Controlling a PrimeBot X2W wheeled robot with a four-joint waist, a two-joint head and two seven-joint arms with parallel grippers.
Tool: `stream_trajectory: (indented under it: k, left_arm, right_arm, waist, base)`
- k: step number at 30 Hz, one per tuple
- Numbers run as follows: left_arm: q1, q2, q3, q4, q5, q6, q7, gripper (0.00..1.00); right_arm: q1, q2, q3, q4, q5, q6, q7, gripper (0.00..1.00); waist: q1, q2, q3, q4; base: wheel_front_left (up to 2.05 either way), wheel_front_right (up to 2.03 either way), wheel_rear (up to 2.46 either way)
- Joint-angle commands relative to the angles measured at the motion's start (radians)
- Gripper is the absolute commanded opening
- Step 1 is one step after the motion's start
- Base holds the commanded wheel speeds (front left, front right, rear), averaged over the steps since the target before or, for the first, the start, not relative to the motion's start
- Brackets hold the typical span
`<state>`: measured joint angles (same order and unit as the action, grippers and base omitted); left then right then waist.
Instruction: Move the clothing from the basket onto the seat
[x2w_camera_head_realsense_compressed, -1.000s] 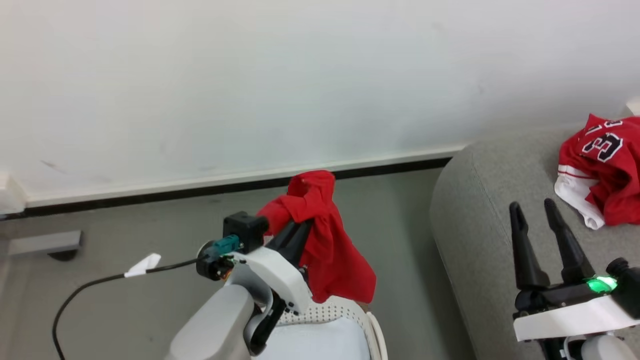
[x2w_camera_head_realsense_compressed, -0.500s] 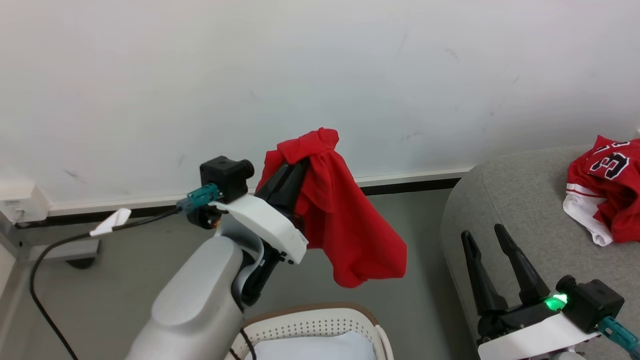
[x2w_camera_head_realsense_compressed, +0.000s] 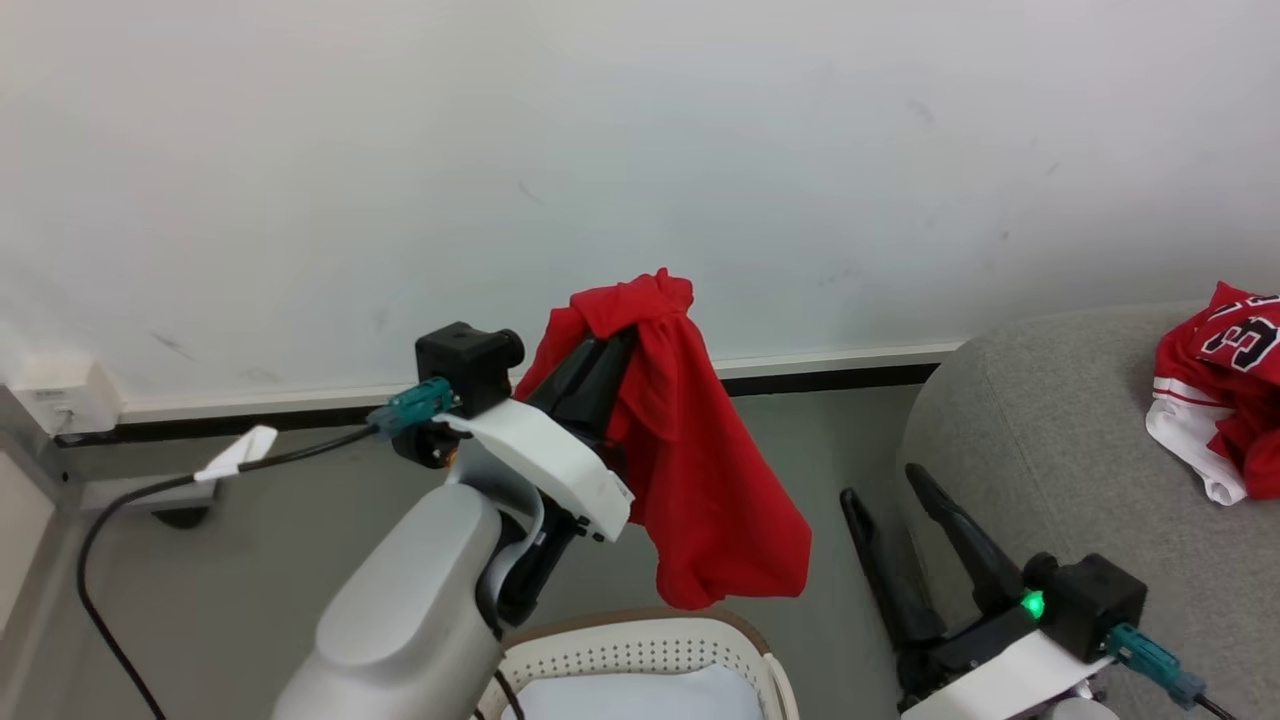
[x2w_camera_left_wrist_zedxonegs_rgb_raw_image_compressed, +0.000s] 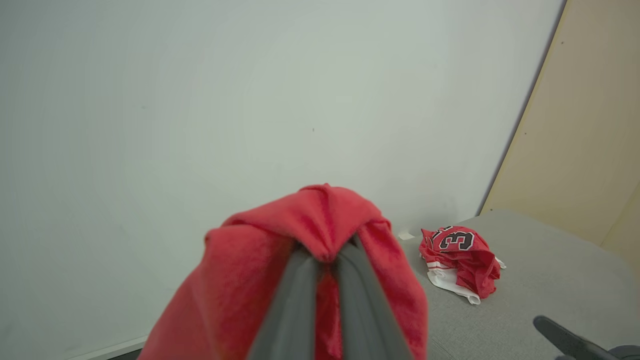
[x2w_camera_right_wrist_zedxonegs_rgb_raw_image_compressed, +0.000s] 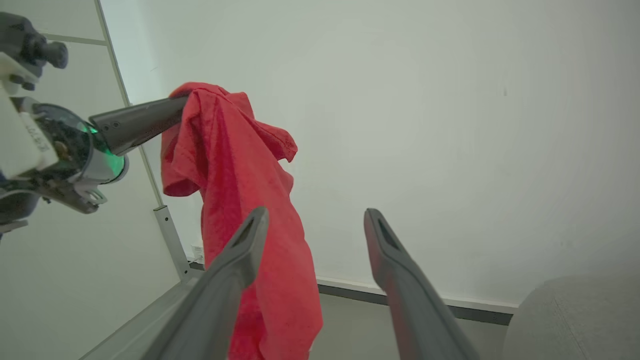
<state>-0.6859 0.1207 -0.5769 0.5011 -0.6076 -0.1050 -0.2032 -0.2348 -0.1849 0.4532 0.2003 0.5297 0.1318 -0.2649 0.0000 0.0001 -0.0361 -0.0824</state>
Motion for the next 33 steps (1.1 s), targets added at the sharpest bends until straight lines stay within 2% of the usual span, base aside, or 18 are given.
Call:
stream_trajectory:
  k: [1,6,17,22,27,29,30,33]
  left_arm:
    - [0.010,-0.002,-0.003,-0.012,-0.013,-0.002,0.007,0.00]
    - [0.015,-0.015,-0.029,-0.033,-0.011,-0.003,0.015,0.00]
    - [0.024,-0.038,-0.123,-0.105,-0.013,-0.016,0.041,0.00]
    - [0.035,-0.047,-0.163,-0.147,-0.026,-0.016,0.062,0.00]
    - [0.041,-0.043,-0.199,-0.177,-0.032,-0.021,0.088,0.00]
    - [0.045,-0.034,-0.210,-0.182,-0.034,-0.021,0.097,0.00]
    - [0.046,-0.029,-0.214,-0.184,-0.035,-0.022,0.101,0.00]
    - [0.049,-0.022,-0.215,-0.188,-0.039,-0.020,0.106,0.00]
  right_arm:
    - [-0.029,0.001,0.027,0.027,-0.006,-0.002,0.001,1.00]
    - [-0.101,0.010,0.120,0.098,0.011,-0.002,0.001,1.00]
    - [-0.272,0.030,0.263,0.380,0.006,-0.002,0.001,1.00]
    - [-0.299,0.045,0.261,0.480,0.025,-0.002,0.001,1.00]
    - [-0.294,0.053,0.254,0.512,0.032,-0.002,0.001,1.00]
    - [-0.292,0.058,0.254,0.500,0.038,-0.002,0.001,0.18]
    - [-0.290,0.058,0.252,0.493,0.043,-0.002,0.001,0.00]
    - [-0.283,0.056,0.243,0.480,0.057,-0.002,0.001,0.00]
  waist:
    - [0.0000,-0.0001,0.000,0.012]
    - [0.0000,-0.0001,-0.001,0.041]
    - [0.0000,-0.0001,-0.016,0.134]
    - [0.0000,-0.0001,-0.028,0.191]
    - [0.0000,-0.0001,-0.038,0.233]
    - [0.0000,-0.0001,-0.043,0.247]
    - [0.0000,-0.0001,-0.044,0.252]
    - [0.0000,-0.0001,-0.044,0.261]
  base:
    - [0.00,0.00,0.00]
    - [0.00,0.00,0.00]
    - [0.00,0.00,0.00]
    - [0.00,0.00,0.00]
    - [0.00,0.00,0.00]
    - [0.00,0.00,0.00]
    - [0.00,0.00,0.00]
    - [0.00,0.00,0.00]
